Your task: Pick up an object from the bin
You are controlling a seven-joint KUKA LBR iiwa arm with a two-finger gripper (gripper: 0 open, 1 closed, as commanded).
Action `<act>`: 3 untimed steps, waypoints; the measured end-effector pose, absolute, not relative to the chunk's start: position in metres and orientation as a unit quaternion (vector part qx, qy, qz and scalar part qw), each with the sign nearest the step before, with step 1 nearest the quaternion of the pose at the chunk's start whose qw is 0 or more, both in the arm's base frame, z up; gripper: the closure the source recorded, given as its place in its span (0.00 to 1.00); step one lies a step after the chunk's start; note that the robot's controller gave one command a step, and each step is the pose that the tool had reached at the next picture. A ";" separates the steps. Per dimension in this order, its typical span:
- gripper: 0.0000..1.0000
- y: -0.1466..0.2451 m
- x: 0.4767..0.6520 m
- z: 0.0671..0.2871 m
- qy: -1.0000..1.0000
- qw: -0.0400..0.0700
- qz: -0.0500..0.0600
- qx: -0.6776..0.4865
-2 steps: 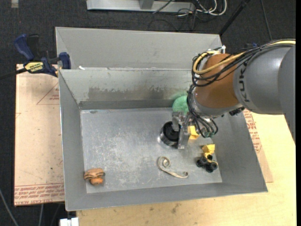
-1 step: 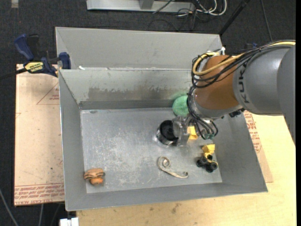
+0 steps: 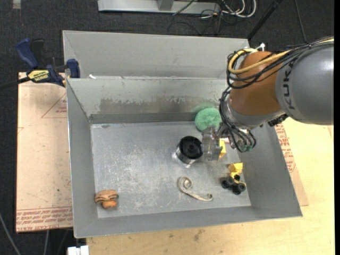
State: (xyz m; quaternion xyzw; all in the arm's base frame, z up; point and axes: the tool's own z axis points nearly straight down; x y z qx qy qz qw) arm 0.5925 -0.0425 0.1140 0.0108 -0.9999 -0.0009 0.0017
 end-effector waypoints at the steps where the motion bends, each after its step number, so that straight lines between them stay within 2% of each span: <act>1: 0.00 0.007 0.602 0.228 -1.000 -0.004 -0.001 -0.013; 2: 0.00 0.006 0.601 0.226 -1.000 -0.002 -0.001 -0.013; 3: 0.00 -0.023 0.595 0.182 -1.000 -0.005 -0.001 -0.011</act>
Offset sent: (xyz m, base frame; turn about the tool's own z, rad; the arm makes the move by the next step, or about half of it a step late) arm 0.0000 0.0000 0.0000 0.0000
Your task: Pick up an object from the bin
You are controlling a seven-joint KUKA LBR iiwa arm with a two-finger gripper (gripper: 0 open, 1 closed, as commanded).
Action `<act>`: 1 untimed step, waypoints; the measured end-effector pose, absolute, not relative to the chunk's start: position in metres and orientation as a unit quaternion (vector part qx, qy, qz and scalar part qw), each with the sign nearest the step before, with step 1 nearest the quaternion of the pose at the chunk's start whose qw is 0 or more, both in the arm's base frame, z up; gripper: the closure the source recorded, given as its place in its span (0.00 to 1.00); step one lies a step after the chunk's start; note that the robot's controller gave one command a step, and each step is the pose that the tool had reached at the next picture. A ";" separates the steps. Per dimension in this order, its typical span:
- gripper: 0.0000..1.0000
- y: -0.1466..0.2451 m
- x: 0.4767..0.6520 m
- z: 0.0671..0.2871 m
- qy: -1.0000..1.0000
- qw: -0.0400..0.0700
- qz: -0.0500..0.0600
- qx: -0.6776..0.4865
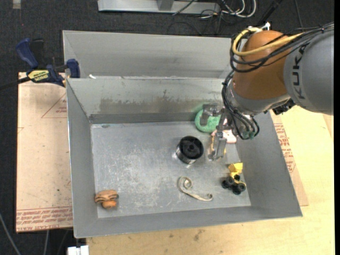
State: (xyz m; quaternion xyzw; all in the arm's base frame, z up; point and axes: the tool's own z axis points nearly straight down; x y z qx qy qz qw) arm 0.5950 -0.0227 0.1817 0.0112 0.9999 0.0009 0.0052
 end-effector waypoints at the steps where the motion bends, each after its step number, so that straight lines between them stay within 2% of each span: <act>1: 0.00 -0.039 0.579 0.138 1.000 0.000 0.000 -0.014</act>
Offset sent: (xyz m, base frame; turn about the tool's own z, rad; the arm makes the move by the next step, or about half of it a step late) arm -0.0039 -0.0116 -0.0979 -0.0445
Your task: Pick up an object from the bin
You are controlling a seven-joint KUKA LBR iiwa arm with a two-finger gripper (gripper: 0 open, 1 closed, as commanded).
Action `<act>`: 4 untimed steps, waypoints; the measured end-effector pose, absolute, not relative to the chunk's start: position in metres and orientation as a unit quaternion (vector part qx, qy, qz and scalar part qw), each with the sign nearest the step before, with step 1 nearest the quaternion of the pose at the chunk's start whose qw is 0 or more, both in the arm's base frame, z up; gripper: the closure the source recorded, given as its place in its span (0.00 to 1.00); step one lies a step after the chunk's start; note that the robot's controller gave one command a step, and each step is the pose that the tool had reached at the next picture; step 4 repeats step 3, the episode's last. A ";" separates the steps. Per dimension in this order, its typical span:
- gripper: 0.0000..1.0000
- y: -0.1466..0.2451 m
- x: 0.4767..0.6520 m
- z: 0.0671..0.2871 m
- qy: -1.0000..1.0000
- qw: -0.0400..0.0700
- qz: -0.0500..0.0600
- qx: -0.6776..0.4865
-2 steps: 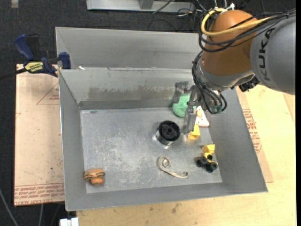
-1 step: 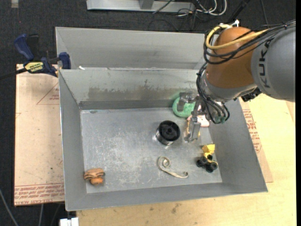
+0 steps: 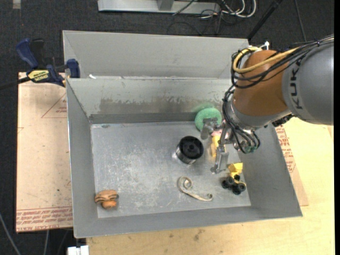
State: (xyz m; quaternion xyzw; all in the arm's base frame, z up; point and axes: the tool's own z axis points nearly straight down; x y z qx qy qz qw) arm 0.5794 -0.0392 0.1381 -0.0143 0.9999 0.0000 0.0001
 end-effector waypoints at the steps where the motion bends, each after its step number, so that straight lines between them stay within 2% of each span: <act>1: 0.00 -0.036 0.589 0.106 1.000 0.004 0.000 -0.013; 2: 0.00 -0.012 0.585 0.076 1.000 0.008 0.000 -0.002; 3: 1.00 -0.022 0.570 0.079 0.999 0.012 0.000 -0.030; 4: 1.00 -0.022 0.570 0.079 0.999 0.012 0.000 -0.030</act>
Offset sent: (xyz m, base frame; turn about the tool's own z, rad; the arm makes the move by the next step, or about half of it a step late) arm 0.0006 0.0300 -0.0672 0.0242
